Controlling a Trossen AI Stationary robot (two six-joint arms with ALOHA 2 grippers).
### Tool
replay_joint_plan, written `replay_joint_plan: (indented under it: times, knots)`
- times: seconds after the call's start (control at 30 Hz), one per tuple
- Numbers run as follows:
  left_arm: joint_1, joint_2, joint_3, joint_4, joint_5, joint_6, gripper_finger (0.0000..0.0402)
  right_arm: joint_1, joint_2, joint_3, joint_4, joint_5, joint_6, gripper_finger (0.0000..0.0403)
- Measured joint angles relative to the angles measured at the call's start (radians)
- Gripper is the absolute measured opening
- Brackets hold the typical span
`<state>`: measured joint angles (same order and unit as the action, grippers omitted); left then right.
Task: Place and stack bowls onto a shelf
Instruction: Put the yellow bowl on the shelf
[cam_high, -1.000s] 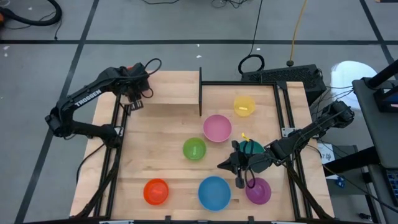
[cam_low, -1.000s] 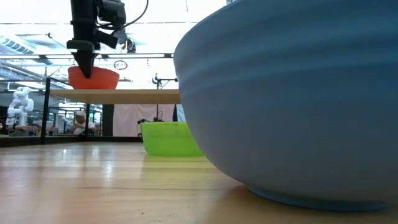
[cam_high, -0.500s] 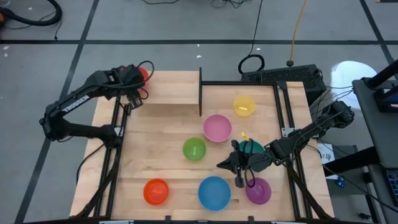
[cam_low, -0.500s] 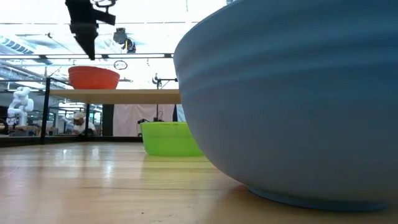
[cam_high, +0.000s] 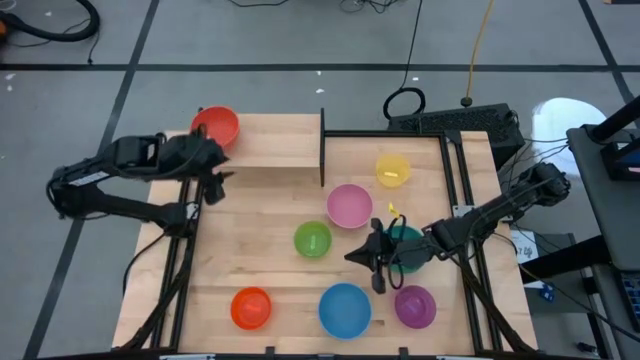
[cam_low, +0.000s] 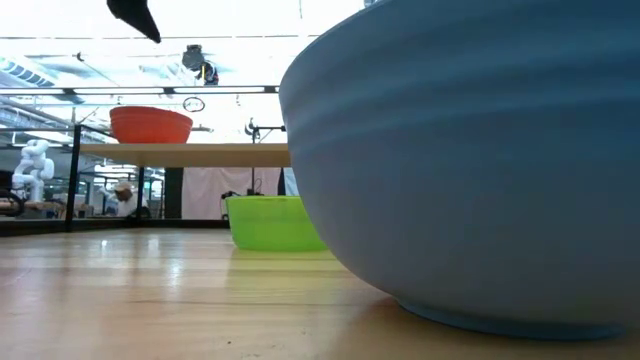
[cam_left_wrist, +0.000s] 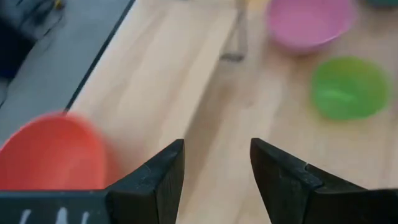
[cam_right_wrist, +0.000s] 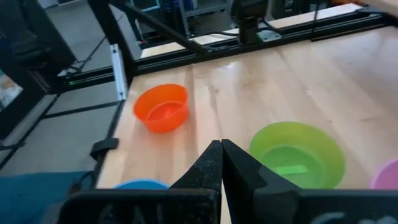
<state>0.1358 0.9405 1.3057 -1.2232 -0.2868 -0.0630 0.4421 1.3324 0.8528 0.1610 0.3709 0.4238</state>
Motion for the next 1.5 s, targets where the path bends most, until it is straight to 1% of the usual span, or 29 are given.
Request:
replay_joint_plan:
  times: [0.07,0.13,0.23,0.33,0.47,0.57,0.67,0.9,0.97,1.13,1.27,1.37,1.5]
  knots:
    - [-0.072,-0.007,-0.006,0.037,-0.001,-0.015,0.0189,-0.018,-0.017,0.000,-0.031,0.025,-0.001,0.0007]
    - [-0.136,-0.007,-0.015,0.079,-0.008,-0.043,0.0189,-0.047,-0.043,0.000,-0.098,0.046,0.008,0.0018]
    - [-0.222,-0.006,-0.049,0.156,-0.034,-0.069,0.0189,-0.104,-0.088,0.000,-0.251,0.056,0.025,0.0042]
    - [-0.295,-0.005,-0.116,0.279,-0.037,-0.066,0.0189,-0.171,-0.146,0.000,-0.402,0.076,0.028,0.0072]
    - [-0.374,-0.005,-0.217,0.448,-0.069,-0.013,0.0189,-0.270,-0.187,0.000,-0.599,0.085,-0.079,0.0110]
    - [-0.413,-0.005,-0.290,0.570,-0.090,0.017,0.0188,-0.343,-0.185,0.000,-0.665,0.106,-0.145,0.0126]
    - [-0.440,-0.005,-0.359,0.678,-0.105,0.021,0.0189,-0.428,-0.161,0.000,-0.682,0.096,-0.220,0.0131]
    - [-0.485,-0.005,-0.498,0.871,-0.120,-0.012,0.0188,-0.621,-0.117,0.000,-0.714,-0.026,-0.432,0.0132]
    - [-0.500,-0.005,-0.528,0.921,-0.124,-0.026,0.0188,-0.661,-0.100,0.000,-0.736,-0.037,-0.459,0.0132]
    - [-0.541,-0.005,-0.596,1.046,-0.127,-0.040,0.0188,-0.705,-0.050,0.000,-0.742,-0.089,-0.511,0.0138]
    - [-0.578,-0.005,-0.635,1.098,-0.151,-0.063,0.0188,-0.710,0.001,0.000,-0.742,-0.088,-0.558,0.0158]
    - [-0.603,-0.005,-0.668,1.146,-0.176,-0.073,0.0188,-0.730,0.039,0.000,-0.742,-0.087,-0.564,0.0173]
    - [-0.637,-0.005,-0.704,1.208,-0.196,-0.073,0.0188,-0.769,0.087,0.000,-0.732,-0.083,-0.590,0.0180]
